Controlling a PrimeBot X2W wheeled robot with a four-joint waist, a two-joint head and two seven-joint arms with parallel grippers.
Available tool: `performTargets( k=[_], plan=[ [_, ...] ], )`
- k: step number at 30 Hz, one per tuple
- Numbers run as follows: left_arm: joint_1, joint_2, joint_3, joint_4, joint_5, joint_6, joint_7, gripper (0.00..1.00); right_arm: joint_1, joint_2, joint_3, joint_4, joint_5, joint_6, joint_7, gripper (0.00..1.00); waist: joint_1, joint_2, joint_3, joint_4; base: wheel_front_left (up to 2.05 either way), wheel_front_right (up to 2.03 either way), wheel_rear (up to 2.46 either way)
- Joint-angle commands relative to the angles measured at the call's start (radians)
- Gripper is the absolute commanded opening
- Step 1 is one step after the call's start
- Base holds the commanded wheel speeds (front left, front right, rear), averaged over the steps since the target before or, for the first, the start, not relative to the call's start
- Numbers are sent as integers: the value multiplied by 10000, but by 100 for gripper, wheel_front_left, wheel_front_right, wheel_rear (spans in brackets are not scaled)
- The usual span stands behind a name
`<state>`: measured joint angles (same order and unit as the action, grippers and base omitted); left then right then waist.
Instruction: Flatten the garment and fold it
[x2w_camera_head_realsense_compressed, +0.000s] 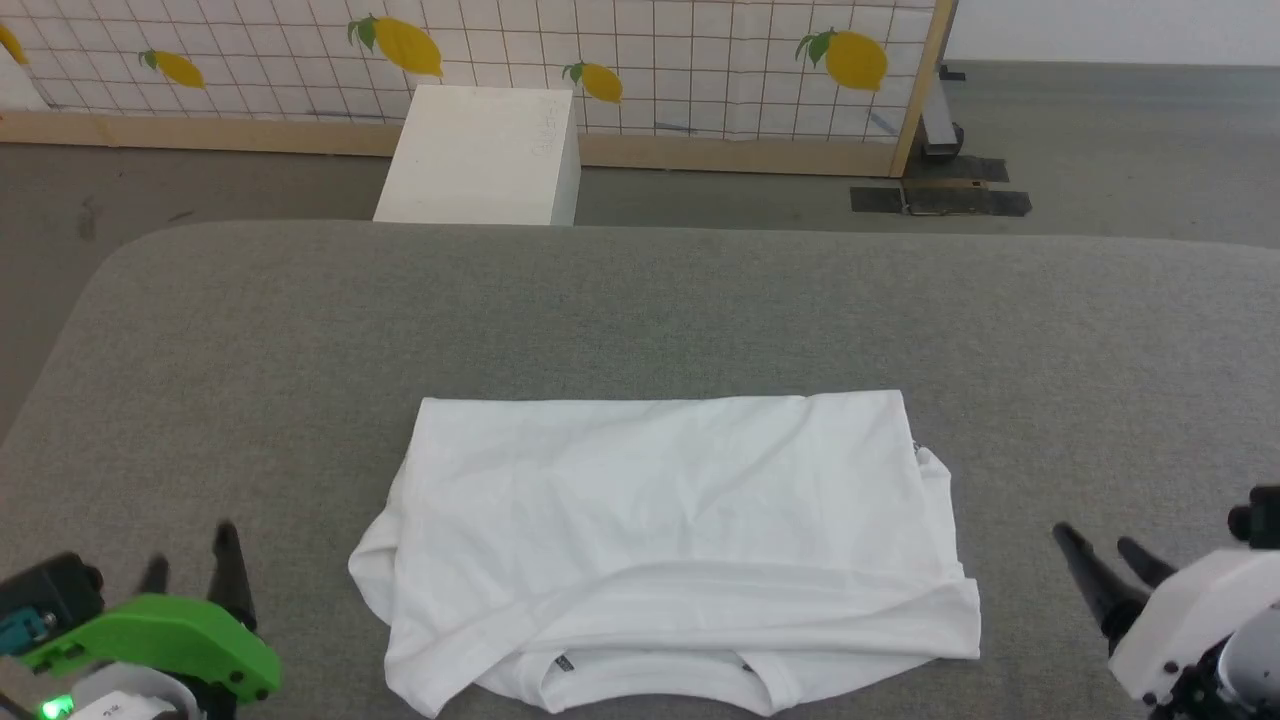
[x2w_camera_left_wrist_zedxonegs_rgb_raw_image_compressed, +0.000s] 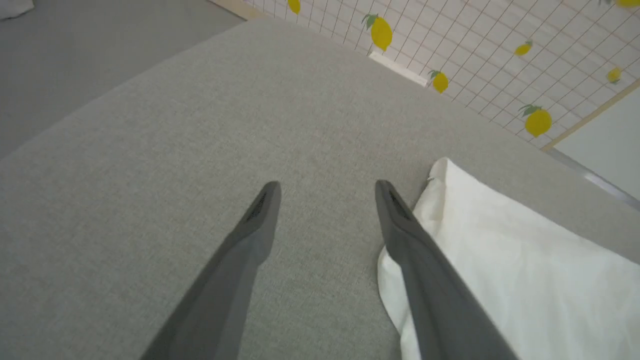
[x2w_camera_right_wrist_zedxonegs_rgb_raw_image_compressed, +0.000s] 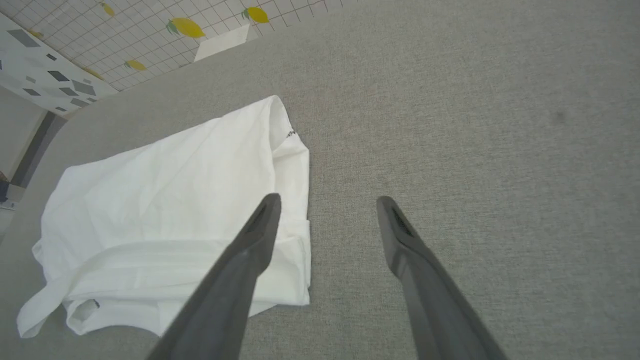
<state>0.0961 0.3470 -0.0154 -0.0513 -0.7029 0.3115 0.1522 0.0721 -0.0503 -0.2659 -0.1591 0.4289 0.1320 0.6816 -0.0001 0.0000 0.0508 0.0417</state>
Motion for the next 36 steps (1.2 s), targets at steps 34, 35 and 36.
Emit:
performTargets(
  k=[34,35,36],
  plan=[
    [-1550,-1469,51,-680,5147,-3005,-4138,100,-3340,-1280,1809,4415,-2761,-13,1729,0,1,0,1399,125,0,0,0],
    [-1540,-1508,93,-669,5177,-3039,-4138,100,-3327,-1438,1598,4379,-2804,-13,1751,0,1,0,1381,110,0,0,0],
    [-1529,-1563,149,-657,5212,-3075,-4138,100,-3322,-1600,1288,4336,-2876,-13,1786,0,1,0,1361,85,0,0,0]
  ],
)
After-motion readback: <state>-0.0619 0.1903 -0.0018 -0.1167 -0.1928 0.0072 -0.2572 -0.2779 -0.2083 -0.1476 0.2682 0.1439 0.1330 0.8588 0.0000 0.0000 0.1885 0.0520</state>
